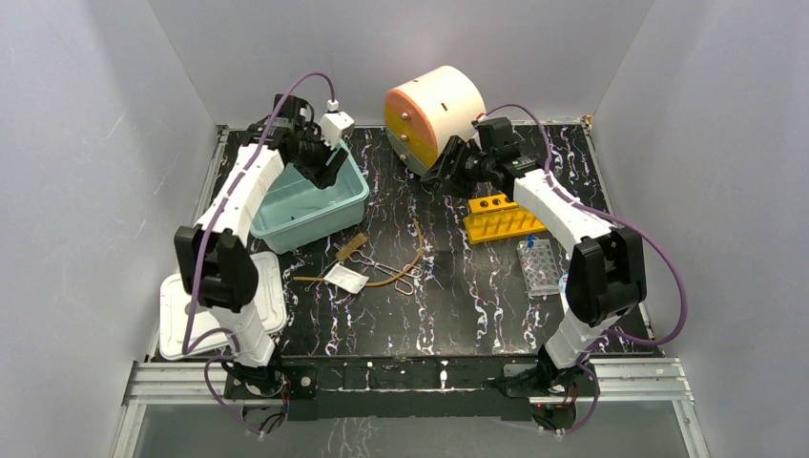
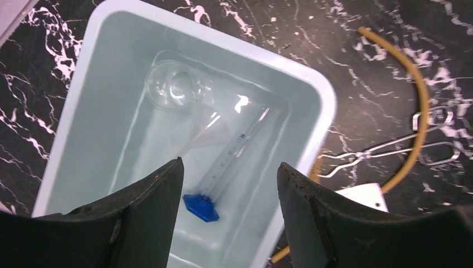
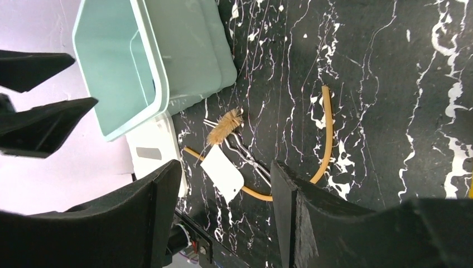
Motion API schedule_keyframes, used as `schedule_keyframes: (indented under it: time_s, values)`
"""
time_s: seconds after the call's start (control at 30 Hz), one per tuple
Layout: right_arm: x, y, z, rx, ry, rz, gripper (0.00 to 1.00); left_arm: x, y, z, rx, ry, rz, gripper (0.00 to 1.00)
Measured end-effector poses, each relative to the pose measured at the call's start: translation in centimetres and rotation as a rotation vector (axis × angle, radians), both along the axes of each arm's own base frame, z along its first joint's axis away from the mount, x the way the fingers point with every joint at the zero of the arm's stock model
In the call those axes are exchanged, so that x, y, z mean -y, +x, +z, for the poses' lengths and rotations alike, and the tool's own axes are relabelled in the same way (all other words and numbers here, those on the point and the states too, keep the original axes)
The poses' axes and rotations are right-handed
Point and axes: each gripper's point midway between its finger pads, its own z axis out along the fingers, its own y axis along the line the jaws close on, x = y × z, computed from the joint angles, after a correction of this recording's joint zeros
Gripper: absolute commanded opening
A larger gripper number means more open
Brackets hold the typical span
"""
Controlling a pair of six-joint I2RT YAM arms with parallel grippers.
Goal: Organize the chemistry lab equipment
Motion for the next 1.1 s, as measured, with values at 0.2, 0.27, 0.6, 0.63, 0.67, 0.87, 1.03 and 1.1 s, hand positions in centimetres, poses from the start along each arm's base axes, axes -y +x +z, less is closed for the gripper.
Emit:
schedule_keyframes:
  time_s: [0.2, 0.27, 0.6, 0.63, 0.67, 0.87, 1.03, 1.1]
  values:
    - [0.0, -1.7, 0.2, 0.024, -0.024, -0.004, 0.66, 1.3, -1.6, 1.1, -0.020, -0.232, 0.233, 0.42]
    - [0.3, -2.1, -0.1, 0.061, -0.067, -0.012, 0.66, 1.6, -0.7, -1.0, -0.064, -0.252, 0.281, 0.41]
    - [2.0, -4.8, -2.5, 0.102, -0.185, -0.020, 0.66, 4.3, 1.3, -8.9, -0.252, -0.315, 0.457, 0.35]
    - [2.1, -4.7, -2.5, 0.106, -0.189, -0.021, 0.66, 4.8, 1.4, -9.3, -0.258, -0.314, 0.451, 0.35]
    - [2.1, -4.7, -2.5, 0.109, -0.194, -0.021, 0.66, 5.2, 1.3, -9.5, -0.261, -0.313, 0.448, 0.36]
    - [2.3, -5.2, -3.5, 0.106, -0.233, 0.000, 0.67, 6.6, 1.9, -8.9, -0.235, -0.337, 0.434, 0.40]
    - [1.6, -5.8, -4.3, 0.121, -0.271, 0.047, 0.69, 7.3, 2.9, -7.9, -0.212, -0.379, 0.427, 0.41]
    - [1.3, -6.1, -5.1, 0.117, -0.290, 0.067, 0.70, 7.6, 3.7, -7.3, -0.196, -0.393, 0.424, 0.43]
